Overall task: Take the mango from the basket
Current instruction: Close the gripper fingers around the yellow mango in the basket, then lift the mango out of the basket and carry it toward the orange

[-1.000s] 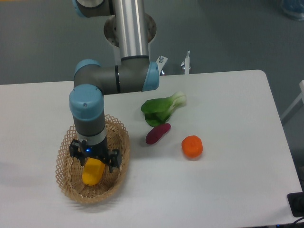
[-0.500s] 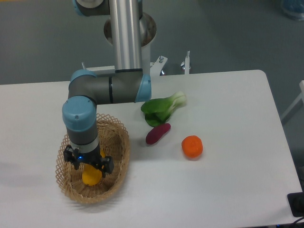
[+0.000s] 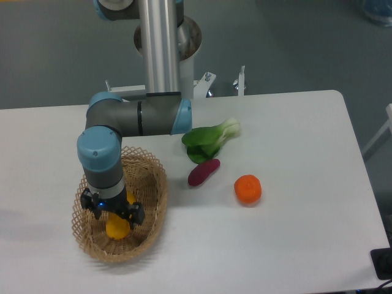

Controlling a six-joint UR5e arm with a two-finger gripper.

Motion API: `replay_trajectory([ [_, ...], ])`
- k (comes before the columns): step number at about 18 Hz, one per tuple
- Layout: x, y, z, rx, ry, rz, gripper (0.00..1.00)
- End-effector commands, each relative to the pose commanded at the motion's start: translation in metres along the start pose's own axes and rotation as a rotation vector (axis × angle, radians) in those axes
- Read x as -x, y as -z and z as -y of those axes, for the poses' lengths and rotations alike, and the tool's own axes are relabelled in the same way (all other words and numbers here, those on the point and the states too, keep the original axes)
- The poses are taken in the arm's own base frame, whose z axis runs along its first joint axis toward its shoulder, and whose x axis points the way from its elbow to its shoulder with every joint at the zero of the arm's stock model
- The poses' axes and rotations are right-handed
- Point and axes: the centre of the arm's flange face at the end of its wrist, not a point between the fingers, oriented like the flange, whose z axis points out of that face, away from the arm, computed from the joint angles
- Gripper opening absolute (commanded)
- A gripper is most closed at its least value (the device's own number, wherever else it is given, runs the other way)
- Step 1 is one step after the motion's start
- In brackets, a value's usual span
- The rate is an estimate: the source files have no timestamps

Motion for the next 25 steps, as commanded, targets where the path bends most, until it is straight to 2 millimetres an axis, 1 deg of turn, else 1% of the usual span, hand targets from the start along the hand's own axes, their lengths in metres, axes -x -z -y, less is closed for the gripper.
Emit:
replay_trajectory([
  [1,0.000,0.000,0.000,0.001,0.002,0.003,1.00],
  [4,0.000,0.000,0.000,0.001,0.006,0.003,0.84],
  [9,0.001,0.001,0.000,0.001,-0.002,0.006,0.63],
  [14,0.001,0.006,0.002,-0.010,-0.007,0.012,0.58],
  [15,0.001,0.007,0.002,-0.012,-0.007,0.011,0.55],
  [16,0.001,0.009,0.003,-0.016,-0.007,0.014,0.55],
  [18,0.002,0.021,0.007,-0.038,-0.009,0.021,0.55],
  [20,0.003,0.027,0.007,-0.045,-0.019,0.025,0.54],
  [22,0.006,0.041,0.009,-0.064,-0.052,0.038,0.54],
  [24,0.015,0.059,0.007,-0.074,-0.084,0.073,0.54],
  [25,0.026,0.069,0.005,-0.085,-0.076,0.085,0.54],
])
